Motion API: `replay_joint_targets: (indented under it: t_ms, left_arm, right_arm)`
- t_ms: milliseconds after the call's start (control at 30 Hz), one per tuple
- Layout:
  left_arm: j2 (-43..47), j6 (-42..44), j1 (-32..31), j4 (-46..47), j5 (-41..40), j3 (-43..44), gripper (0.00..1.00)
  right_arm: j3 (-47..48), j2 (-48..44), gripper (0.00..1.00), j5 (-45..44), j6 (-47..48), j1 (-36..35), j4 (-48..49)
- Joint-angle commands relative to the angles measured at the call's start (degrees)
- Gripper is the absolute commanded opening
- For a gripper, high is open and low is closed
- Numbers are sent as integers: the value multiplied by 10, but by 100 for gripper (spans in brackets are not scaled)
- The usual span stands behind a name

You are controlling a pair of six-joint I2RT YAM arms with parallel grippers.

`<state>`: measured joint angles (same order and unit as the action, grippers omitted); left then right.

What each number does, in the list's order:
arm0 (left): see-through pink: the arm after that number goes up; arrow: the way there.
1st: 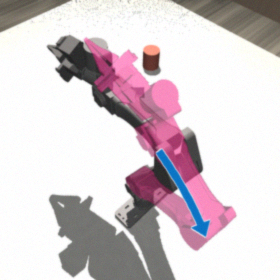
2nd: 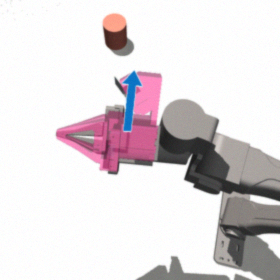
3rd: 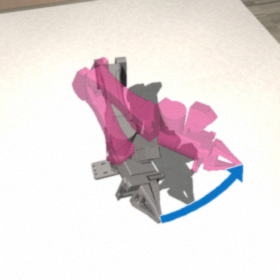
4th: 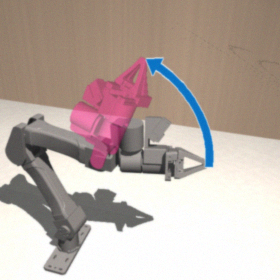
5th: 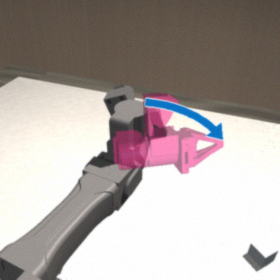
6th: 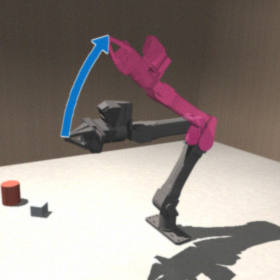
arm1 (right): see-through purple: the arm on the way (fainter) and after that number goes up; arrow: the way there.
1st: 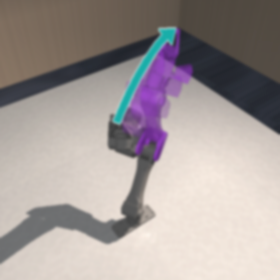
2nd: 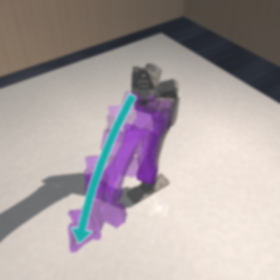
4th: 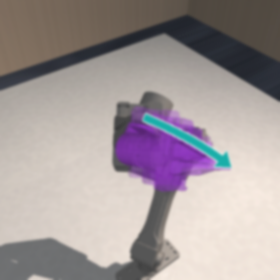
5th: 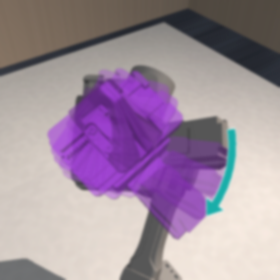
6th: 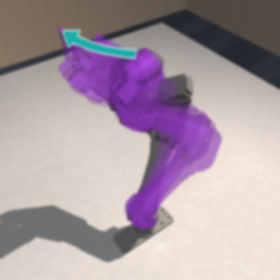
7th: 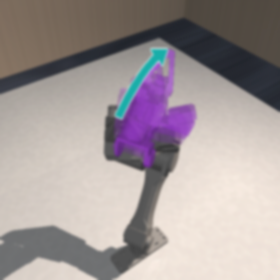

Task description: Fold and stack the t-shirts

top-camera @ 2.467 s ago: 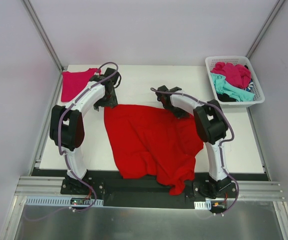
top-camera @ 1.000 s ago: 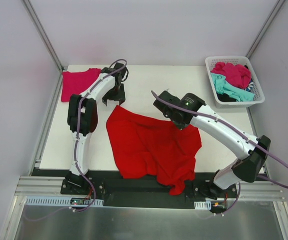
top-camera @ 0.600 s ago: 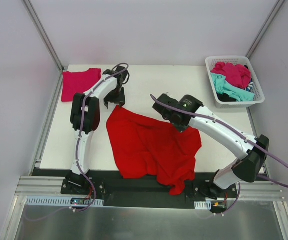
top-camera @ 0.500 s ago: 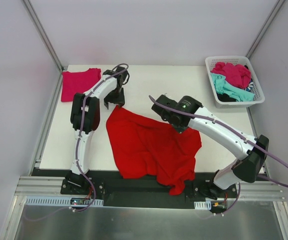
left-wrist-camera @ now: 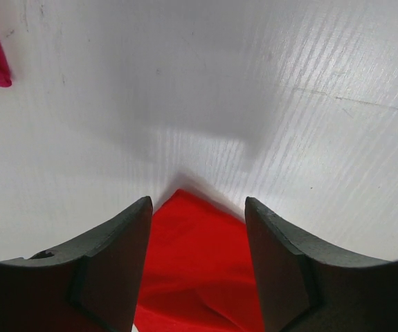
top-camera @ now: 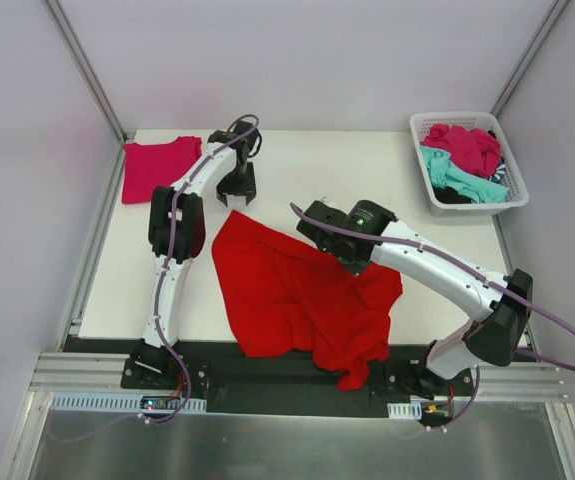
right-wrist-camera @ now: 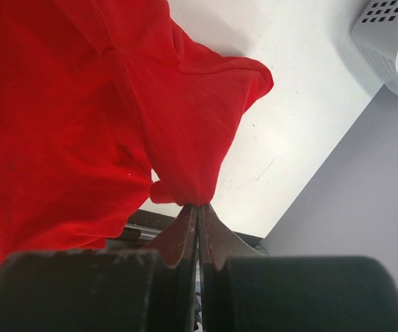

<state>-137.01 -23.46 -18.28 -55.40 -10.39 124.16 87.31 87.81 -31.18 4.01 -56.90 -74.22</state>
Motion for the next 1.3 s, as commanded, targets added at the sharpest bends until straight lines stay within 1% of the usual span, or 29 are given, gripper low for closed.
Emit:
replay_joint_targets:
  t_ms: [0,133,233,300,333,367,400,433,467,500,533,700,900,1000,1133,1200,1233,1267]
  left_arm:
    - [-20,-8,7,-19,27,14,55]
    - [-16,-19,7,-17,37,-1,54]
    - [-3,-25,8,5,41,-37,54]
    - [0,-24,8,7,39,-46,49]
    - [0,-23,9,7,40,-47,45]
    - [1,-24,10,7,39,-52,35]
    - [1,-25,10,7,39,-54,31]
    - [4,-25,10,8,39,-57,24]
    - [7,-26,9,8,39,-63,13]
    - [10,-26,10,9,38,-66,6]
    - [16,-26,10,8,34,-69,0]
    - [47,-26,10,8,26,-100,0]
    - [120,-29,10,4,23,-120,0]
    - [173,-33,10,-18,15,-115,0]
    - [255,-32,10,-75,-4,-96,0]
    - [283,-30,10,-97,-13,-80,0]
    - [310,-29,9,-108,-22,-74,0]
    - [326,-30,9,-128,-25,-65,0]
  right_arm:
    - [2,-16,1,-2,-8,-4,-20]
    - [1,-14,1,-5,-8,-4,-23]
    - [1,-16,1,-4,-9,-5,-21]
    - [1,-16,1,-4,-8,-4,-22]
    - [0,-17,1,-5,-9,-5,-22]
    - [-1,-16,1,-5,-9,-4,-22]
    - [-1,-16,1,-5,-9,-4,-22]
    - [-4,-15,1,-5,-10,-4,-21]
    - [-5,-13,1,-6,-10,-5,-19]
    - [-6,-12,1,-6,-10,-5,-16]
    - [-7,-11,1,-5,-10,-5,-14]
    - [-9,1,1,-5,-9,-5,-2]
    - [-17,20,1,-20,-8,1,21]
    - [-21,25,1,-36,-13,18,39]
    - [-14,18,1,-52,-18,43,55]
    - [-7,14,1,-78,-23,54,55]
    - [-3,5,1,-89,-28,57,55]
    - [1,2,1,-114,-33,61,55]
